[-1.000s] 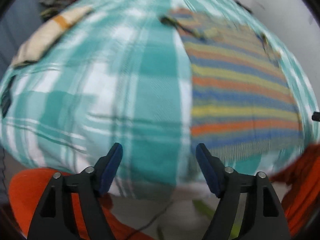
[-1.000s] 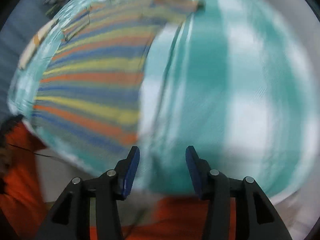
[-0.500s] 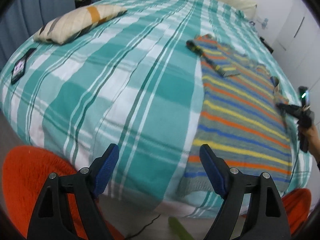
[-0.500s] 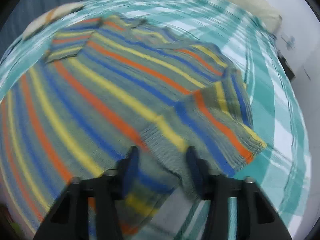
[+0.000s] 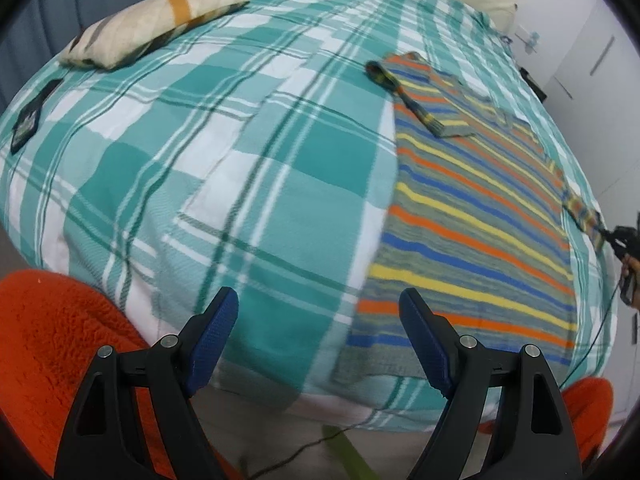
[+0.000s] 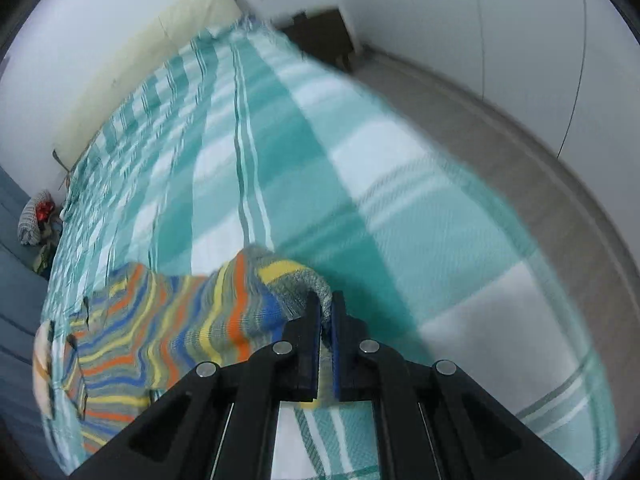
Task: Fold small clothes
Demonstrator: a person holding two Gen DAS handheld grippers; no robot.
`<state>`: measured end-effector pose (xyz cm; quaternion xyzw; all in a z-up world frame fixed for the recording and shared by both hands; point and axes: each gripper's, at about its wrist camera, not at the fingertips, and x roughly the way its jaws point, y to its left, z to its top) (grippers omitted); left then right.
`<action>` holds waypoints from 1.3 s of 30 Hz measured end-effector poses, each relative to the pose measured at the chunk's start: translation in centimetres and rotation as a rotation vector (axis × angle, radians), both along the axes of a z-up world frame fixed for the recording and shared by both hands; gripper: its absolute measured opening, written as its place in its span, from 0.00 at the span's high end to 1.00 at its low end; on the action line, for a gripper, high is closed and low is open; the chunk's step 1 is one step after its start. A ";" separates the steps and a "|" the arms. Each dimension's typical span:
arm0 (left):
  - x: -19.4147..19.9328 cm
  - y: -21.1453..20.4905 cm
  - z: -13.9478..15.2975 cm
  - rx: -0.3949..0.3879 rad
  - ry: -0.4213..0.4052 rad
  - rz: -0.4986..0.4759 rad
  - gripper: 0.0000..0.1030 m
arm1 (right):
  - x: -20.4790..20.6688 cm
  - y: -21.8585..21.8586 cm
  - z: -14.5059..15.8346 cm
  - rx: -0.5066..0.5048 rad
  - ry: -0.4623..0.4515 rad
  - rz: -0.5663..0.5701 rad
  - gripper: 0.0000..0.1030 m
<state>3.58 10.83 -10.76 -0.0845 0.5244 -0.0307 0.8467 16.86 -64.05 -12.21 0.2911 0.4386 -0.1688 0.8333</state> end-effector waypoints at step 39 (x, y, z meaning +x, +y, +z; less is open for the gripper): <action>-1.3 1.8 -1.1 0.030 0.009 0.034 0.19 | -6.3 2.4 -4.7 0.064 -0.103 -0.260 0.94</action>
